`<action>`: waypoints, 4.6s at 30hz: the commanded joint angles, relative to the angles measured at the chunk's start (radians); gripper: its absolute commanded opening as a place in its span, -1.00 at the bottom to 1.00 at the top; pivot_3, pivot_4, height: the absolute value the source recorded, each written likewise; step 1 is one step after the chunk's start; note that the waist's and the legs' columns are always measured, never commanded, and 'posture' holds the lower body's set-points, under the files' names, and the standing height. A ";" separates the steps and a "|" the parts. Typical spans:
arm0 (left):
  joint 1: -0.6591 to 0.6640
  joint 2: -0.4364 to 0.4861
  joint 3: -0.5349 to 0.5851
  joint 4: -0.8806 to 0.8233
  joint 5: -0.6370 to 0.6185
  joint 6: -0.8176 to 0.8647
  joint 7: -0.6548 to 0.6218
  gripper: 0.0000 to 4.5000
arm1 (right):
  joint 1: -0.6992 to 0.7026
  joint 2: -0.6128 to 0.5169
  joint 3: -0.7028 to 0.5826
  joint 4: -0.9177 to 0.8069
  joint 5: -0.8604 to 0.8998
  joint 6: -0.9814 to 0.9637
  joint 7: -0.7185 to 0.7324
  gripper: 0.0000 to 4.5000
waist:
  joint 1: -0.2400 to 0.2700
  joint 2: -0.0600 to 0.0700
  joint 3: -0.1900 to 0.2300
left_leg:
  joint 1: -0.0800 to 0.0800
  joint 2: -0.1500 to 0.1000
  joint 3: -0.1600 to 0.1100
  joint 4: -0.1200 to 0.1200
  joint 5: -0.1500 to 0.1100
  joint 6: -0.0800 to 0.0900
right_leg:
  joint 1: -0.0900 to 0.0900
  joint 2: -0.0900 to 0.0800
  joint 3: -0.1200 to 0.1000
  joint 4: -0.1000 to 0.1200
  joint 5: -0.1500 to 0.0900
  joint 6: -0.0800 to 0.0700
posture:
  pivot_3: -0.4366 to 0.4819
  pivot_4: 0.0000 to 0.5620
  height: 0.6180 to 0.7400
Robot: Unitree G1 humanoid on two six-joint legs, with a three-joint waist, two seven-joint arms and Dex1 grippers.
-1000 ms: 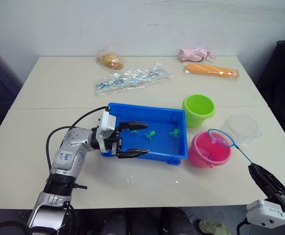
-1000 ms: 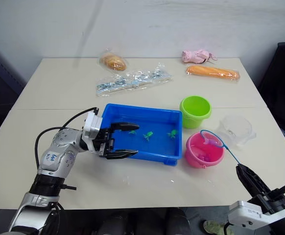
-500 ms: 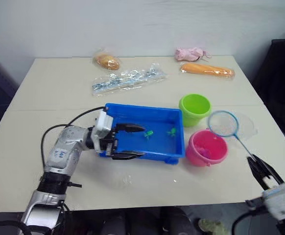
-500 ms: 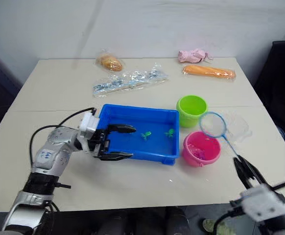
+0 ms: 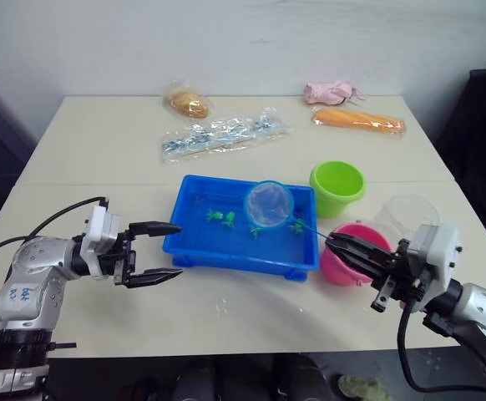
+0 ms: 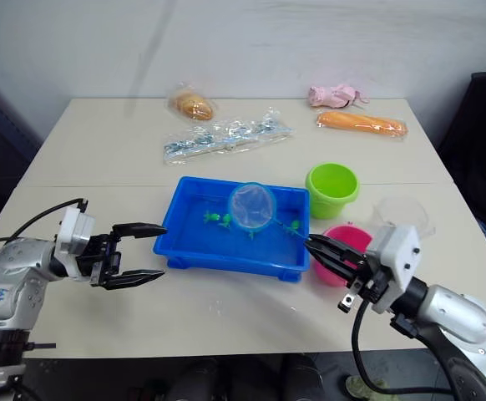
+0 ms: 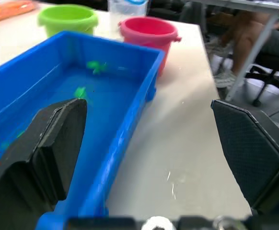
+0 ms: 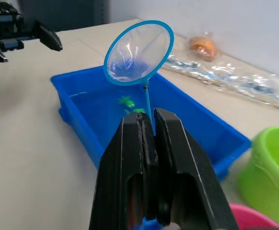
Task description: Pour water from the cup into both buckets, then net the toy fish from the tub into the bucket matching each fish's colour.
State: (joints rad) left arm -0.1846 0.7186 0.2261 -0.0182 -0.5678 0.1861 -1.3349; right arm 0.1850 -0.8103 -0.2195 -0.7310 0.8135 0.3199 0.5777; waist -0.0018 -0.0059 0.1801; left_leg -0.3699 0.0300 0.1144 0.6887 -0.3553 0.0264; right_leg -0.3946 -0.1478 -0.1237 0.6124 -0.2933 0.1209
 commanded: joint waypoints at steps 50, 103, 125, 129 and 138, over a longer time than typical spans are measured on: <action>-0.093 -0.204 -0.167 0.022 0.045 -0.116 0.155 0.99 | -0.714 -0.226 0.527 0.241 -1.179 0.167 0.615 -1.00 | 0.004 0.000 0.000 | -0.003 -0.001 0.001 0.006 -0.002 0.001 | 0.001 0.000 -0.003 -0.001 0.001 0.002 | -0.05 -0.47 1.00; -0.277 -0.305 -0.131 -0.059 -0.080 0.125 0.385 0.99 | -0.585 0.031 -0.499 0.134 -0.245 1.210 0.242 -1.00 | 0.010 0.000 0.000 | -0.007 -0.002 -0.004 0.008 -0.003 0.002 | 0.001 0.000 -0.006 -0.001 0.002 0.003 | -0.05 -0.47 1.00; -0.254 -0.353 -0.146 -0.104 -0.031 0.122 0.483 0.99 | -0.545 -0.009 -0.149 0.448 -0.507 0.499 -0.019 -1.00 | 0.004 0.000 0.000 | -0.006 -0.001 -0.001 0.007 -0.001 0.000 | 0.001 0.003 -0.002 -0.002 0.002 0.004 | -0.05 -0.47 1.00; -0.232 -0.341 -0.146 -0.122 -0.025 0.127 0.489 0.99 | -0.512 -0.044 -0.113 0.459 -0.542 0.430 -0.002 -1.00 | 0.002 0.000 0.000 | -0.006 -0.001 -0.001 0.006 -0.001 0.000 | 0.000 0.003 -0.002 -0.002 0.002 0.004 | -0.05 -0.47 1.00; -0.207 -0.343 -0.154 -0.154 -0.007 0.109 0.510 0.99 | -0.471 -0.083 -0.050 0.492 -0.659 0.228 -0.019 -1.00 | 0.004 0.000 0.000 | -0.006 0.000 -0.001 0.006 -0.001 0.000 | 0.001 0.003 -0.002 -0.003 0.002 0.004 | -0.05 -0.47 1.00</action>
State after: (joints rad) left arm -0.3823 0.3722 0.0683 -0.1377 -0.5827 0.3164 -0.8297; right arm -0.2917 -0.8805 -0.2719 -0.2474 0.1953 0.6183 0.5749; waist 0.0022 -0.0057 0.1802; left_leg -0.3754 0.0299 0.1135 0.6942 -0.3565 0.0260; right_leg -0.3941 -0.1444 -0.1258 0.6094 -0.2912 0.1248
